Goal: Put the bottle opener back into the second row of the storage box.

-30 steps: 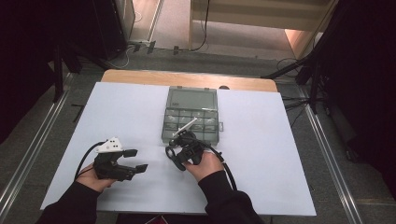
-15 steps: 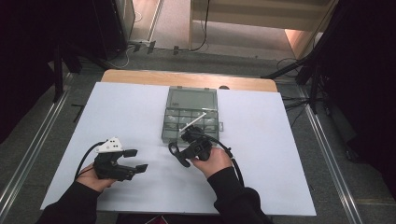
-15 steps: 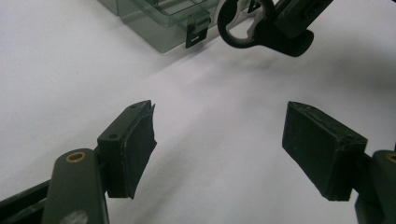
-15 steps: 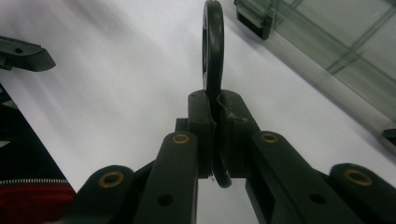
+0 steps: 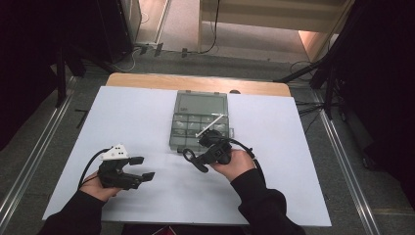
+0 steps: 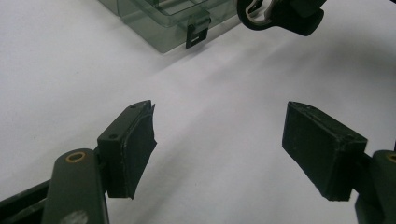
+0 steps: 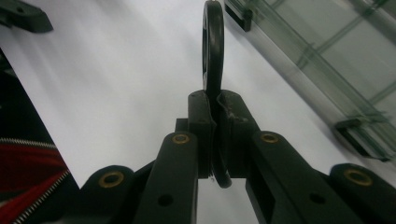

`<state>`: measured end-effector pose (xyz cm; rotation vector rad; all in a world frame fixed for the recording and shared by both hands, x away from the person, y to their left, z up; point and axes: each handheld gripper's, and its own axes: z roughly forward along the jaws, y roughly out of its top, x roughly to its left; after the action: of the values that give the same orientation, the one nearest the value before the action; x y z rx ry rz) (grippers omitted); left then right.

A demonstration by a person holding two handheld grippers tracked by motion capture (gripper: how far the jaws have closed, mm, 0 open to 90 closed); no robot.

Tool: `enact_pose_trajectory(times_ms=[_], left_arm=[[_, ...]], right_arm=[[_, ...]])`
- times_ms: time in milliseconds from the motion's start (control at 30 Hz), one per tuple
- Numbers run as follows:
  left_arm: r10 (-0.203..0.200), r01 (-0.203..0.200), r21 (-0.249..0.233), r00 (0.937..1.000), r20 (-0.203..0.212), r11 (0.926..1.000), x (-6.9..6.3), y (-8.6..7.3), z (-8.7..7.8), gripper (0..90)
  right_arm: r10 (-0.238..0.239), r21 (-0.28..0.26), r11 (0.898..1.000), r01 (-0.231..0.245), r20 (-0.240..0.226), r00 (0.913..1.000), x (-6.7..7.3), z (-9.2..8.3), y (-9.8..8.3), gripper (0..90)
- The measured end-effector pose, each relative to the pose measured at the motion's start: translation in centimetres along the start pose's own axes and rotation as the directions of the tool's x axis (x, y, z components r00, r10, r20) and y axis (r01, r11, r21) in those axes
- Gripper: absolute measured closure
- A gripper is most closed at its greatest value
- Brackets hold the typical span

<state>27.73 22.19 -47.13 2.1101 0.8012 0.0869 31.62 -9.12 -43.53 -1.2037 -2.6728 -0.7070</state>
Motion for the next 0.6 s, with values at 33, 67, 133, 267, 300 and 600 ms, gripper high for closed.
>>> enact_pose_trajectory(times_ms=[33, 67, 133, 267, 300, 600], left_arm=[[0.001, -0.001, 0.003, 1.0000, -0.002, 1.0000, 0.0, 0.0, 0.0, 25.3], [0.001, -0.001, 0.004, 1.0000, 0.000, 1.0000, 0.0, 0.0, 0.0, 25.2], [0.001, -0.001, 0.004, 1.0000, 0.000, 1.0000, 0.0, 0.0, 0.0, 25.3], [0.002, -0.002, 0.004, 1.0000, 0.000, 1.0000, 0.0, 0.0, 0.0, 25.3], [0.000, 0.000, 0.003, 1.0000, -0.001, 1.0000, 0.0, 0.0, 0.0, 25.3], [0.001, -0.001, 0.002, 1.0000, 0.000, 1.0000, 0.1, 0.0, 0.0, 25.2]], right_arm=[[-0.006, 0.006, 1.000, 0.006, 0.000, 1.0000, -0.2, -0.2, 0.0, 85.8], [-0.015, 0.005, 1.000, 0.015, -0.001, 0.9999, -0.4, -0.3, -0.1, 85.8], [-0.031, 0.003, 0.999, 0.031, -0.008, 0.9995, -0.7, -0.8, -0.1, 85.8], [-0.049, -0.004, 0.999, 0.049, -0.019, 0.9986, -1.2, -1.7, 0.0, 85.7], [-0.052, -0.003, 0.999, 0.052, -0.022, 0.9984, -1.4, -1.9, 0.1, 85.8], [-0.086, 0.012, 0.996, 0.087, -0.028, 0.9959, -2.4, -2.8, 0.7, 85.8]])
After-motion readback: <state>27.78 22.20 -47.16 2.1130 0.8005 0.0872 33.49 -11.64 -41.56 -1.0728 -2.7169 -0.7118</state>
